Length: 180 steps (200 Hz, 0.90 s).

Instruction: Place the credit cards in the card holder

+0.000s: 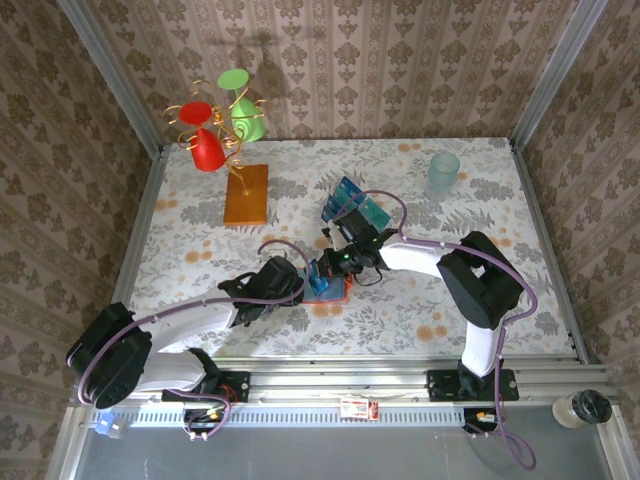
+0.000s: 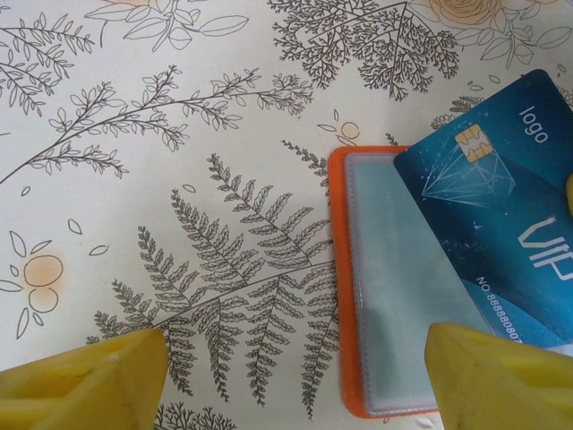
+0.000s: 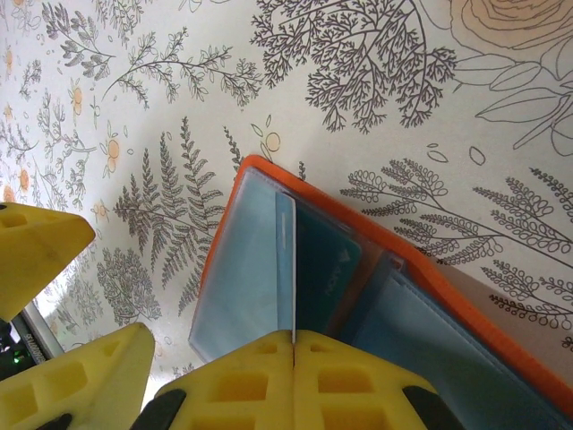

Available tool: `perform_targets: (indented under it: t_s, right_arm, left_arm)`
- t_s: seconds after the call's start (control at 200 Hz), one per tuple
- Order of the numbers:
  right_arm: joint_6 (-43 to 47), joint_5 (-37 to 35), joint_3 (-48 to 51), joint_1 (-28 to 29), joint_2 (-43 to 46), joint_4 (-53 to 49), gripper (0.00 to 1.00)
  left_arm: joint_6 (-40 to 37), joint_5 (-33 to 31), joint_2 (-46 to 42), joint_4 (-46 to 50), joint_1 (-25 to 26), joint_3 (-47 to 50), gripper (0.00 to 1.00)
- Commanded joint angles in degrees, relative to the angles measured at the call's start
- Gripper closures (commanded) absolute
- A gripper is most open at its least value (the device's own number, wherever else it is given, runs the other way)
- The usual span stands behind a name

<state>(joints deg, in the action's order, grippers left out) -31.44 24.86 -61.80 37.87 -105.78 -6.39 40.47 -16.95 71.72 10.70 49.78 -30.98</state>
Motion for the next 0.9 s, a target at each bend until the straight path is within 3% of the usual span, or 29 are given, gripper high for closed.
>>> perform_targets:
  t_s: [0.0,0.335,0.62,0.895]
  right_arm:
    - [1.30,0.57,-0.61,-0.18,-0.83,-2.31,1.00]
    - [0.93,0.04,0.01,-0.17,1.77,-3.05,1.00]
    - [-2.46,-0.98,3.14,-1.61,9.92,-1.46,1.00]
    - [-15.81,-6.85,14.02,-0.77,15.65,12.87,1.00]
  left_arm:
    - [-2.10,0.14,2.18,-0.89,-0.41,-2.09,0.23]
    - [-2.84,-0.27,7.08,-3.13,-0.52,-1.14,0.23]
    - [-1.65,-0.88,8.44,-3.49,-0.52,0.22,0.23]
    - [-0.66,-1.58,7.73,-3.25,-0.40,0.66,0.23]
